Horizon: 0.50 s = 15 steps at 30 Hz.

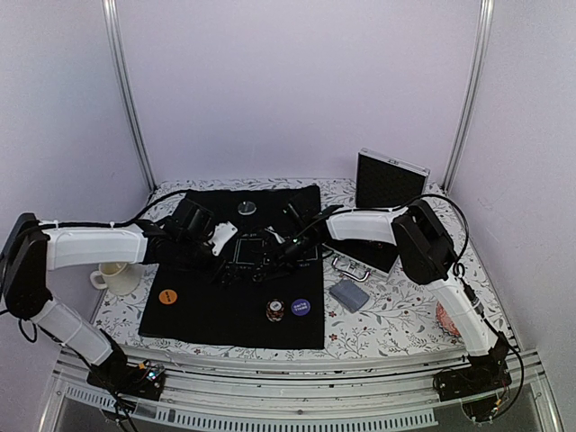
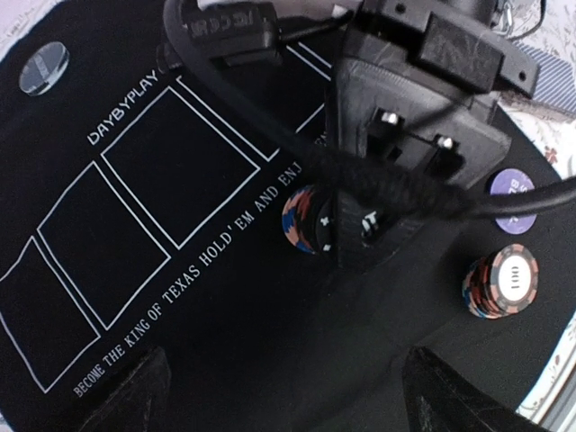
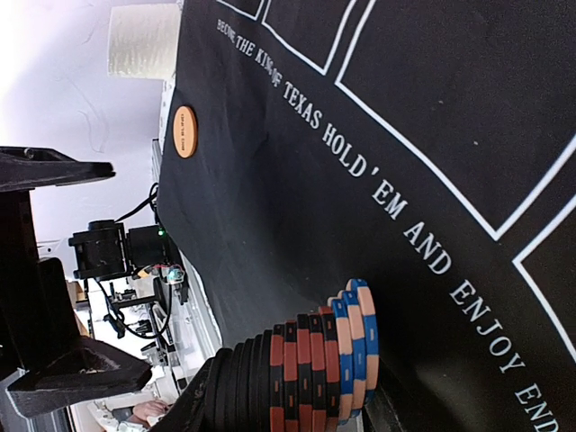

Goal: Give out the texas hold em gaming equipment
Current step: Place the poker chips pile on the poker table mat.

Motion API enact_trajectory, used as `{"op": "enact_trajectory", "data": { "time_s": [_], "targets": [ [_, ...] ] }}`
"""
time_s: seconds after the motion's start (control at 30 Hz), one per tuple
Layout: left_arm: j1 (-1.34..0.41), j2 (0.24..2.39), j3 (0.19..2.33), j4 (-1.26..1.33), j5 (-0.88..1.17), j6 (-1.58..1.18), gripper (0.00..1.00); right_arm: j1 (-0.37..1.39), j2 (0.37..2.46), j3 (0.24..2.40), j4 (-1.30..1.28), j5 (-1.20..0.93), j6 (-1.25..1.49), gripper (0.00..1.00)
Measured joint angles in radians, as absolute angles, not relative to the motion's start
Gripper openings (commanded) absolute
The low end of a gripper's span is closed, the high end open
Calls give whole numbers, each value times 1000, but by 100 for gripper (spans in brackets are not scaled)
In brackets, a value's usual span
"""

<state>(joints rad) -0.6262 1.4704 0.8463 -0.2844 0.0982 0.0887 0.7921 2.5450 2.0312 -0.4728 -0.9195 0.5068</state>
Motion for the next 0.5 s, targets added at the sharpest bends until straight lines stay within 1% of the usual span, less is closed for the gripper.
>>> {"op": "enact_trajectory", "data": {
  "time_s": [0.1,0.13,0.37,0.43,0.5],
  "targets": [
    [-626,1483,848,-290,98,97,95,791,2545,2031,-476,-917,505,6],
    [-627,1486,849,-291,98,102,98,790,2545,2031,-475,-917,505,6],
    [-672,1550,907,-275,77,139,98,775,2554,2027,-455,-922,517,8],
    [-692,1571,915,-236,74,149,96,773,2555,2023,-442,-925,524,8],
    [-702,1591,915,-186,73,150,90,771,2555,2016,-426,-933,533,8]
  ]
}}
